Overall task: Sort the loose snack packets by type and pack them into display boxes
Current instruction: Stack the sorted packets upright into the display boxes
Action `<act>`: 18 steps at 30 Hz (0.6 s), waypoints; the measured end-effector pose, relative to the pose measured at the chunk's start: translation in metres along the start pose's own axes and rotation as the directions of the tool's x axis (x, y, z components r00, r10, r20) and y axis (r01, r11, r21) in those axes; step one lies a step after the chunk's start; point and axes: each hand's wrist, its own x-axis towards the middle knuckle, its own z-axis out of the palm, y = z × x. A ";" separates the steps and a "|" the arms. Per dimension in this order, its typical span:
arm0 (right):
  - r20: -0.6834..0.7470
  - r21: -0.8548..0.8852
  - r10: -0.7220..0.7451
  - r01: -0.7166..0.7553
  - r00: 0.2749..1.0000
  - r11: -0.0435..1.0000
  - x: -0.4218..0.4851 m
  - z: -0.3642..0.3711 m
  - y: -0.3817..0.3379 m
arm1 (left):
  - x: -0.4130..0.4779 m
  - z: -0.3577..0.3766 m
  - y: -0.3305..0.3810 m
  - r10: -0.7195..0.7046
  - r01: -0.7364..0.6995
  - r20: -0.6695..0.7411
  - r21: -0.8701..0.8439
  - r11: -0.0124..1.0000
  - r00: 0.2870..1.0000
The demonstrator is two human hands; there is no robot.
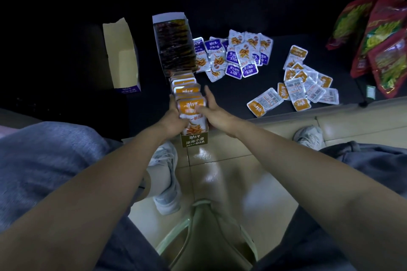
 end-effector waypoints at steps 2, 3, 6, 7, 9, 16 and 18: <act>0.004 0.011 -0.001 0.001 1.000 1.000 0.003 0.000 -0.002 | 0.000 0.000 0.001 -0.011 0.011 -0.012 -0.030 1.000 1.000; 0.028 -0.003 0.017 -0.017 0.999 1.000 0.004 0.000 -0.002 | 0.001 -0.001 0.000 -0.012 0.012 -0.011 -0.024 1.000 1.000; 0.078 -0.048 0.043 -0.039 0.996 0.998 0.001 0.000 -0.002 | 0.001 -0.005 -0.007 -0.027 0.024 0.042 0.052 0.998 0.999; 0.080 -0.055 0.037 -0.032 0.996 0.998 -0.001 -0.001 -0.001 | 0.000 -0.006 -0.008 -0.046 0.041 0.062 0.077 0.996 0.997; 0.075 -0.062 0.028 -0.023 0.997 0.998 -0.005 -0.004 0.003 | -0.003 -0.006 -0.008 -0.084 0.075 0.087 0.103 0.992 0.993; 0.077 -0.025 0.083 -0.081 0.994 0.996 -0.005 0.002 0.012 | -0.003 -0.001 -0.010 -0.100 0.093 0.048 0.128 0.987 0.994; 0.047 -0.040 0.107 -0.105 0.993 0.994 -0.003 0.001 0.010 | -0.002 -0.002 -0.007 -0.085 0.077 0.049 0.135 0.988 0.995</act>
